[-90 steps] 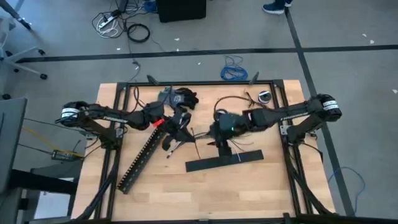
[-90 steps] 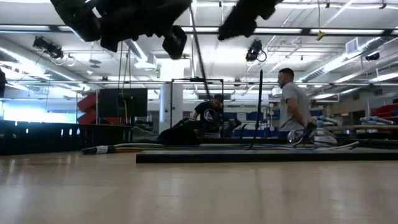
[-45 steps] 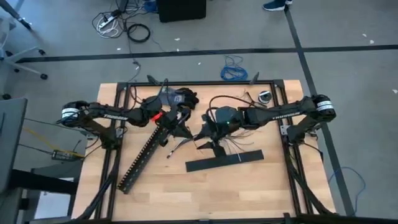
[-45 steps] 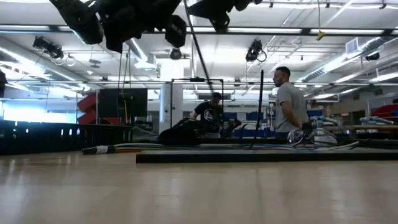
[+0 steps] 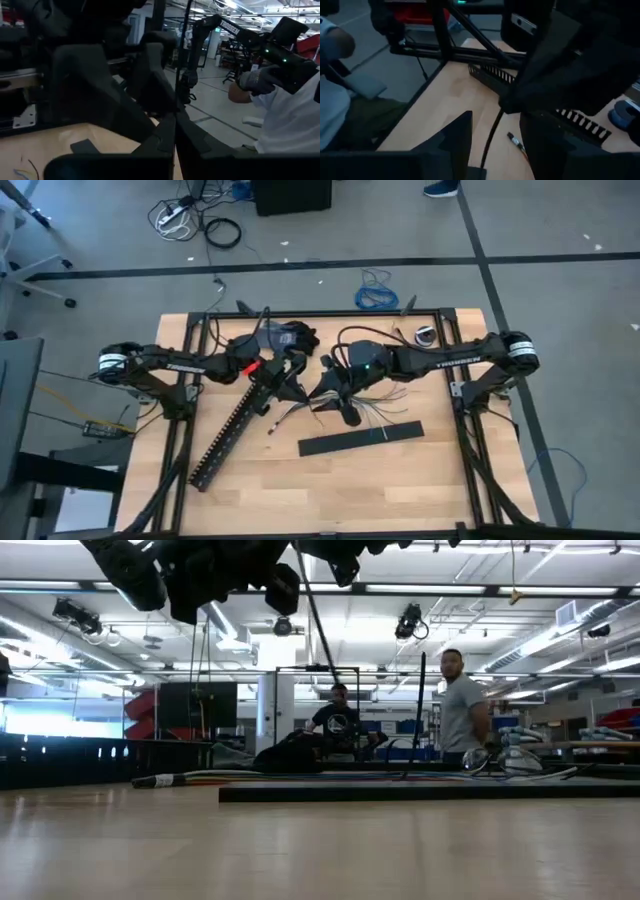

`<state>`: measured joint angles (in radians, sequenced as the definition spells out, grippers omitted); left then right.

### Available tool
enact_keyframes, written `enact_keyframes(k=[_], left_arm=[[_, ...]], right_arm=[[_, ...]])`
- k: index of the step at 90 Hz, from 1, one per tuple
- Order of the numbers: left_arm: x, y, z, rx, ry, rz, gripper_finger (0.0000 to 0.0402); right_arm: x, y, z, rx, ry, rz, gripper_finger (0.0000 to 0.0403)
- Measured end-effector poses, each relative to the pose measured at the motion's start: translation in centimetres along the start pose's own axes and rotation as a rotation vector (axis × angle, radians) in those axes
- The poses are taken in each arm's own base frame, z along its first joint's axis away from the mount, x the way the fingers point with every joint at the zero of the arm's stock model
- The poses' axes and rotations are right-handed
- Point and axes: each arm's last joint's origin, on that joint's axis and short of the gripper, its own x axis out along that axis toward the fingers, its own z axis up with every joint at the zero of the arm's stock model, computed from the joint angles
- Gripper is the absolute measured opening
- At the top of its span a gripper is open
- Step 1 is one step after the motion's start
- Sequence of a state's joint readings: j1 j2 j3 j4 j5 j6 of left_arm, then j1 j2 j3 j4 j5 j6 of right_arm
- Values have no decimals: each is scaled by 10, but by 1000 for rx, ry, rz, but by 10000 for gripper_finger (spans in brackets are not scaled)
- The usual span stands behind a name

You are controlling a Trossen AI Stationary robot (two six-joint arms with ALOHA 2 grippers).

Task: Ziptie cables
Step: Wrap the other black zip tie on the cable wires

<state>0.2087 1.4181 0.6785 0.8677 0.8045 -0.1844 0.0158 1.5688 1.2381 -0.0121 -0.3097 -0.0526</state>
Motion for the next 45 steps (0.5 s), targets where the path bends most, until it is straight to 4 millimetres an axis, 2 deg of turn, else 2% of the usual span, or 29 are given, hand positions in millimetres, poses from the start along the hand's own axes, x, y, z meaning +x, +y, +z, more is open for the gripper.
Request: enact_keyframes(k=[28, 45], left_arm=[[0, 1, 3, 19, -28, 48, 0], [0, 1, 2, 14, -24, 42, 0]], right_arm=[[0, 0, 0, 3, 2, 0, 155], [0, 0, 0, -11, 4, -1, 128]])
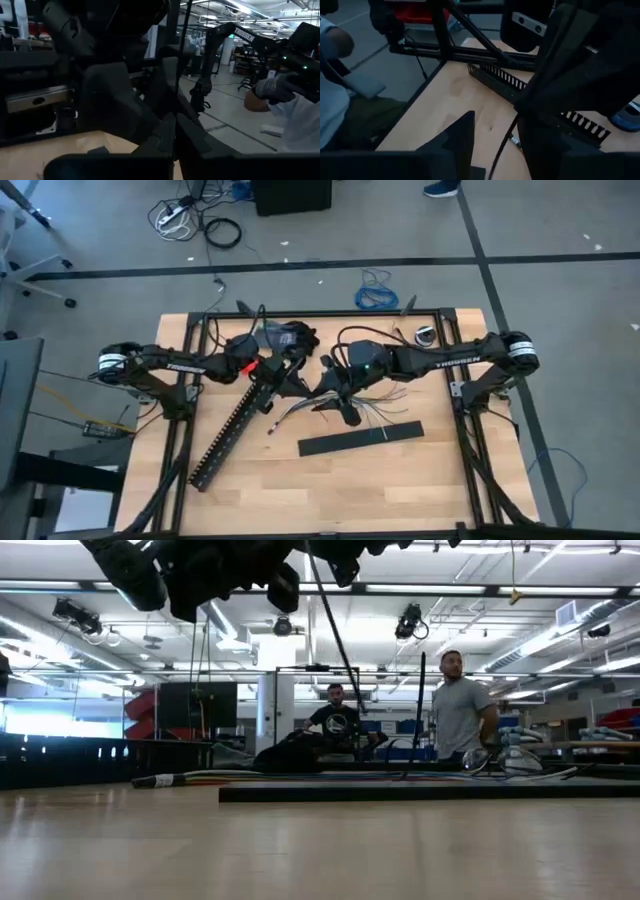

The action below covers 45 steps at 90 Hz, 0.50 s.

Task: Ziptie cables
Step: Wrap the other black zip tie on the cable wires

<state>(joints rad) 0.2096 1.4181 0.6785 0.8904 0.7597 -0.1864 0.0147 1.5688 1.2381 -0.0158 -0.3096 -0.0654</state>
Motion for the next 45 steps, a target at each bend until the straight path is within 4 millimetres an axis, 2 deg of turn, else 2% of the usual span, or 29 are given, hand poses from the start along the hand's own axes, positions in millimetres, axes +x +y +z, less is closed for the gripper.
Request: enact_keyframes(k=[16, 30, 45], left_arm=[[0, 0, 0, -5, 2, -12, 0], [0, 0, 0, -7, 2, -12, 0], [0, 0, 0, -31, 1, -3, 0]], right_arm=[[-1, -3, 0, -15, 3, -9, 82], [-3, -9, -1, -26, 4, 10, 14], [-3, -10, -2, -17, 13, -5, 2]])
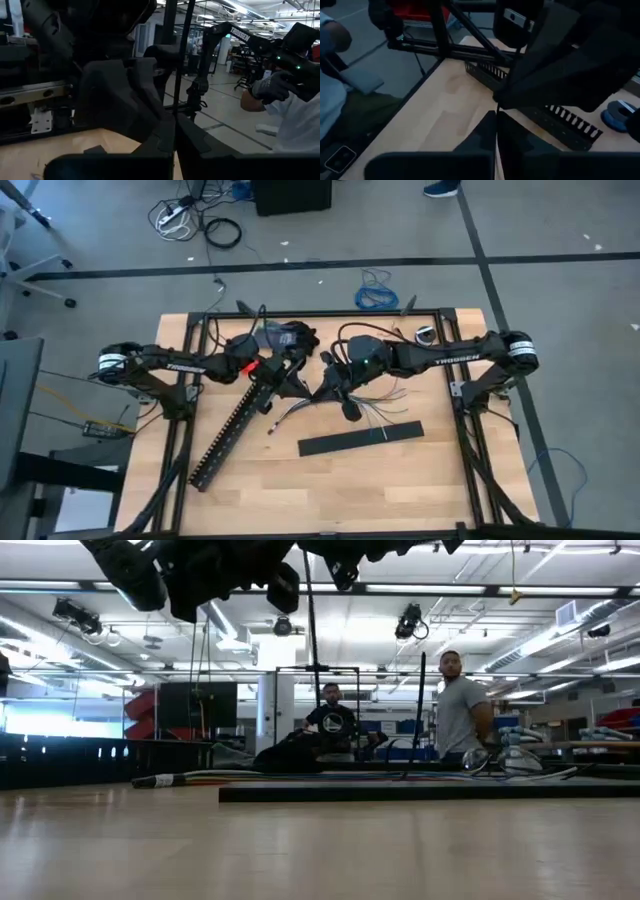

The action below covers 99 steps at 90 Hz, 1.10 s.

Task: Ziptie cables
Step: Wrap the other black zip tie on the cable wires

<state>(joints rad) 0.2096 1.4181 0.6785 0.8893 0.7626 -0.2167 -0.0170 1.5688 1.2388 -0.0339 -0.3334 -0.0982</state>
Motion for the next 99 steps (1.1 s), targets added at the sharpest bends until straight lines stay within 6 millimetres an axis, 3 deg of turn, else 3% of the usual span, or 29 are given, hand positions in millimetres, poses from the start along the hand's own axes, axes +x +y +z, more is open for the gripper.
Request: enact_keyframes(k=[18, 38, 62, 86, 99], left_arm=[[-1, 4, -4, -81, 13, 99, 13], [-7, 12, -6, -109, 33, 184, 72], [-9, 17, -3, -63, -5, 308, 140], [-11, 23, -1, 64, -49, 639, 148], [-9, 20, 3, 123, -83, 732, 148]], right_arm=[[0, -2, -5, 35, 61, -81, 1], [-1, -2, -13, 77, 144, -218, 0], [-1, 2, -16, 129, 185, -561, 0], [-3, 7, -15, 191, 141, -833, 0], [-4, 8, -14, 211, 114, -915, 0]])
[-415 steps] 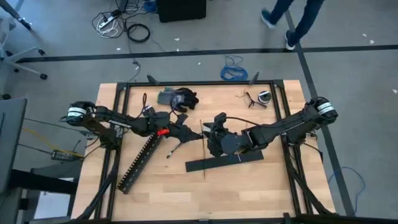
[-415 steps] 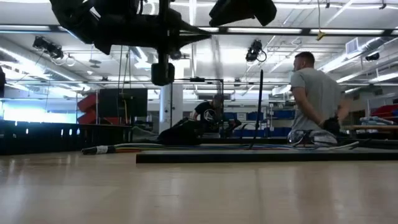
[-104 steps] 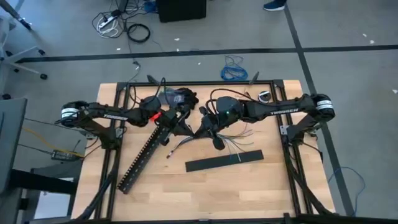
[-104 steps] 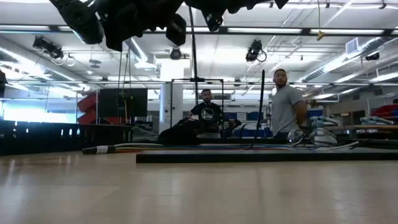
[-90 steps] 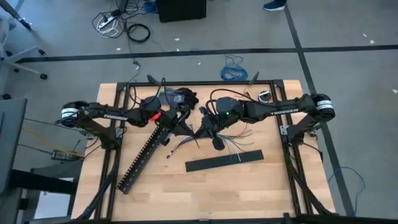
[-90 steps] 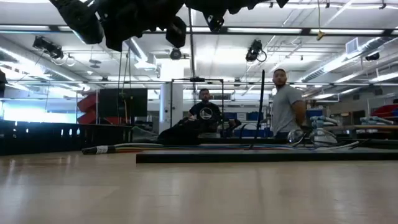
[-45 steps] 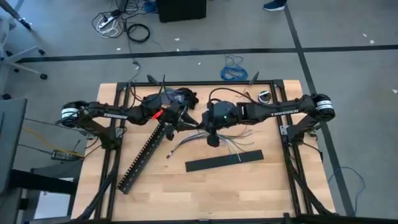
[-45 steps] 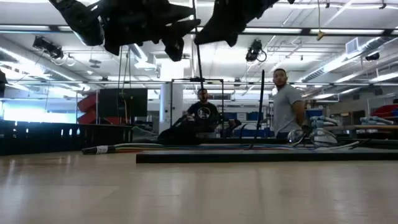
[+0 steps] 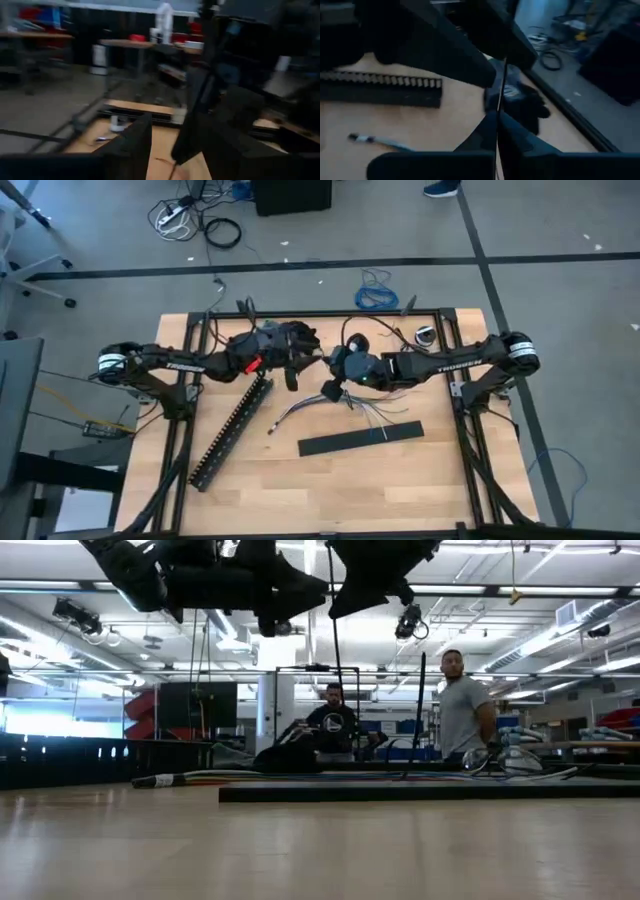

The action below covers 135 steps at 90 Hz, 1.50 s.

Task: Ziptie cables
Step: Wrap the other black zip tie on the cable wires

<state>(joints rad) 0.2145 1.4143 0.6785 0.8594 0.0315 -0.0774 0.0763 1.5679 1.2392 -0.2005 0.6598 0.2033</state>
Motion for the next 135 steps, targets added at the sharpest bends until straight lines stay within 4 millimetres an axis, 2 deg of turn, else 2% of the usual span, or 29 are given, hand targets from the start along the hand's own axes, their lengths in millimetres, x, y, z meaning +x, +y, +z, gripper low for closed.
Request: enact_keyframes(k=[20, 40, 65, 135], left_arm=[[0, -12, 6, 45, -69, 48, 148], [3, -17, 11, 90, -85, 68, 147], [12, -22, 24, 107, -63, 52, 147], [12, -28, 25, 49, -64, 239, 147]], right_arm=[[1, -3, 2, 65, -23, -64, 0], [3, -2, 7, 85, -51, 31, 0], [3, -1, 7, 83, -47, 57, 0], [7, -6, 9, 98, -55, 37, 0]])
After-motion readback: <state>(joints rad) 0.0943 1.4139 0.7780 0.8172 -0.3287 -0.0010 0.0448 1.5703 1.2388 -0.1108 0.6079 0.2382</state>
